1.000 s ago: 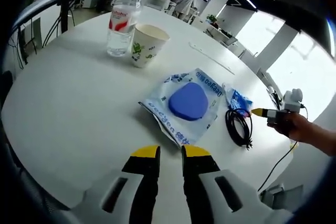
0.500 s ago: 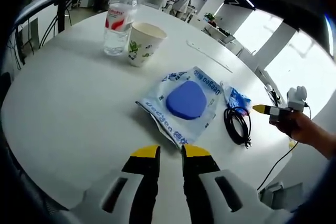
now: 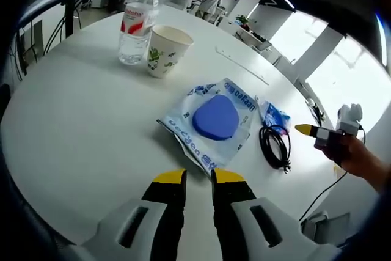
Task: Arrange the tabletop items into an orderly group along one side of the table until the central work area is clear of visible clutter.
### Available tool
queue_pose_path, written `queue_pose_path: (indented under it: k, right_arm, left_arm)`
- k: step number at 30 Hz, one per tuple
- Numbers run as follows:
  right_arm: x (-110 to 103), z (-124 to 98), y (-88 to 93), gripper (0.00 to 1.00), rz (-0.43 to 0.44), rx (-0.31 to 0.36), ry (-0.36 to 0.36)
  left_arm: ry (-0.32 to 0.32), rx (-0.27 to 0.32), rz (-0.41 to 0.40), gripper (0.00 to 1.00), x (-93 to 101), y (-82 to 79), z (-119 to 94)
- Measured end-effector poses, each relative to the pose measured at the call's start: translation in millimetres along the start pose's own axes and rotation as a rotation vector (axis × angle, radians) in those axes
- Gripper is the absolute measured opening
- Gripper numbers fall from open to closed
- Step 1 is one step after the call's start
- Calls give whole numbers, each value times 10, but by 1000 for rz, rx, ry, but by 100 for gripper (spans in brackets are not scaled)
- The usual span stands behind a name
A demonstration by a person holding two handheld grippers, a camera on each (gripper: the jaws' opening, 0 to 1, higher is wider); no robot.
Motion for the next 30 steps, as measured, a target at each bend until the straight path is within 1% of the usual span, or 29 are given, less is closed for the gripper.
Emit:
queue_pose_path:
  k: [10,18,23,26,30]
  right_arm:
    - [-181,-24,73,23,-19,-2,-15]
    - [-456,-21,172,25,-72,-14,-51]
    - [-602,-22,241,27,-76,-20,-71]
    - [-694,-22,301,27,-93,-30,-81]
    - [-747,-27,353,28,-95,-36,-87]
  left_arm:
    - [11,-2,0,13,-3,-18,16]
    - [26,-8,2,14,15,-31,46]
    - [36,-22,3,14,54,-3,83]
    - [36,-26,4,13,47,5,112]
    - [38,-28,2,13,51,3,133]
Point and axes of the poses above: the point that each gripper's makers call its tool centre point, and the gripper's own axes: z roughly forward along the fingers, x roughly to its right, y roughly out of its underside, the point moved 1 cm from there along -z, roughly backward along the fingers, and after that the axes turned 15 degrees about -x, right-handed, at the moved point
